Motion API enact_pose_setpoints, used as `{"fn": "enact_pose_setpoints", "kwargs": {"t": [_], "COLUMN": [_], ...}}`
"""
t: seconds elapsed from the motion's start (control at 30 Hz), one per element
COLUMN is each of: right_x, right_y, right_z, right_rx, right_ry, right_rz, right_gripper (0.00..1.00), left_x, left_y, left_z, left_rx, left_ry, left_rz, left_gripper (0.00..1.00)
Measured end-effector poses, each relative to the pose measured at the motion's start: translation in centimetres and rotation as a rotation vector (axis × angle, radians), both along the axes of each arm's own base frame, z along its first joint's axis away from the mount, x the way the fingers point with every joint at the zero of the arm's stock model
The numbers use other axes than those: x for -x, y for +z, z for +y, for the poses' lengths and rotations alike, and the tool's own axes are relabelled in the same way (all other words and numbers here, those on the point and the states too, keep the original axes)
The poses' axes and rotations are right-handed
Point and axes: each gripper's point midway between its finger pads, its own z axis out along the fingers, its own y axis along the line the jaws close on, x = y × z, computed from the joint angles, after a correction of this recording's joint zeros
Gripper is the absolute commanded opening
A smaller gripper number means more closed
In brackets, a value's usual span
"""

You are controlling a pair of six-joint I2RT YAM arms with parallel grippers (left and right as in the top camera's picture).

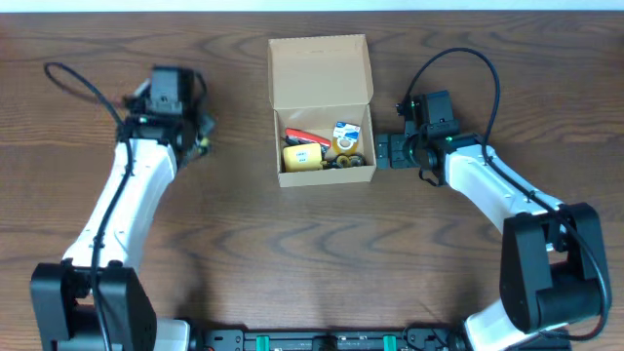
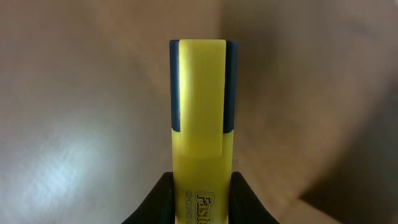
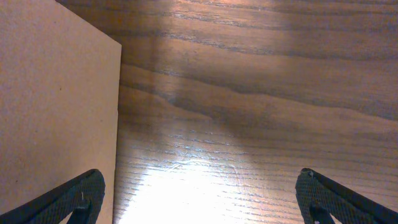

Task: Pack container
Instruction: 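Lower the left gripper and grasp the yellow highlighter, then lift the highlighter with the left gripper and carry it over the box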

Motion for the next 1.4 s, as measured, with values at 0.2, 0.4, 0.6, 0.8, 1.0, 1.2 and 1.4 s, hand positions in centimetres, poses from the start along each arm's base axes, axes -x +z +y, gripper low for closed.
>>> {"fn": "enact_pose_setpoints", "kwargs": {"t": [0.2,0.4,0.6,0.8,1.0,1.2,1.4], "right_x": [0.0,0.0,0.0,0.0,0.0,0.0,0.0], "right_y": [0.0,0.0,0.0,0.0,0.0,0.0,0.0], "right_z": [0.0,0.0,0.0,0.0,0.0,0.0,0.0], "right_rx": [0.000,0.000,0.000,0.000,0.000,0.000,0.000], "right_ry": [0.000,0.000,0.000,0.000,0.000,0.000,0.000], "right_rz": [0.000,0.000,0.000,0.000,0.000,0.000,0.000], "right_gripper": [0.99,0.99,0.99,0.99,0.99,0.99,0.99], "left_x": [-3.9,-5.7,-6.0,-5.1,-2.8,0.3,2.6], "left_y": [5.3,9.6,10.4,9.1,6.5,4.0,3.0], "left_z": [-2.4,-7.9,-14.1,-20.1,-24.2,-25.7,-25.6], "left_rx": [-0.078,-0.160,-0.271,-0.434,-0.537,-0.537,-0.500], "left_ry": [-0.295,-0.744,-1.217,-1.614,-1.904,-2.102,-2.185], "left_rz": [-0.158,-0.283,-0.339,-0.387,-0.395,-0.328,-0.257], "left_gripper": [0.06,0.06,0.06,0.06,0.06,0.06,0.06]}}
